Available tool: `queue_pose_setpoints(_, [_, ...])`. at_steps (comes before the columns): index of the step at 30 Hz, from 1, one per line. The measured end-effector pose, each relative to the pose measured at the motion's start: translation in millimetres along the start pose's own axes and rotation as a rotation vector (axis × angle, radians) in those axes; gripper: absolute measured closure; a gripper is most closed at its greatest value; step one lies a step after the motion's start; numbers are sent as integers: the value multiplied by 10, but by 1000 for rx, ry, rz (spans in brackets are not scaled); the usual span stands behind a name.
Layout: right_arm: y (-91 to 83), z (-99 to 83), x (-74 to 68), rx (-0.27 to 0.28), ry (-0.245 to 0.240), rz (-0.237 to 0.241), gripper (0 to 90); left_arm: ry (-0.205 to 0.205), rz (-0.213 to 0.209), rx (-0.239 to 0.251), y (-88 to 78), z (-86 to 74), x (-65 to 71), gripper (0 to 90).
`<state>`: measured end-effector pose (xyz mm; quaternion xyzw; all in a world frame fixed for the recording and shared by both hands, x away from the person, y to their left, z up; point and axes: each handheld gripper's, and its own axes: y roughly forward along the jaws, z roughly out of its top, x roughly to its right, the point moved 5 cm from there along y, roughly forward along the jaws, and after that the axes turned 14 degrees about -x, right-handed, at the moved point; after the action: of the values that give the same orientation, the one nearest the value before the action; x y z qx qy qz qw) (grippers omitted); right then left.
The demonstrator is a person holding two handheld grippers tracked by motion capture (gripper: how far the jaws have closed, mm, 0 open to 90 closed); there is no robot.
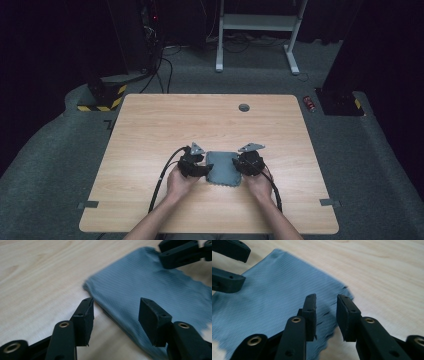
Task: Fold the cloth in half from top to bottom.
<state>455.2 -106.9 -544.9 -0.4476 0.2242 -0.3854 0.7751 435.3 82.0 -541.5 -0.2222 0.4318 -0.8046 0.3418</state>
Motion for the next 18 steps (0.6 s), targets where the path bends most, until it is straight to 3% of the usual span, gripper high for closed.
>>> queue_pose_setpoints(4, [-4,-98,-81,-8,-20,7,668,17,3,-3,-56,-103,52,447])
queue_pose_setpoints(8, [-4,-135,-80,1,-7,16,663,36,21,-47,-28,-206,77,447])
queue_pose_setpoints(15, [-6,-138,-73,-1,-15,15,659,15,21,-22,-86,-323,65,438])
queue_pose_setpoints(18, [-10,-141,-71,-5,-7,17,649,-8,-8,3,-123,-357,57,424])
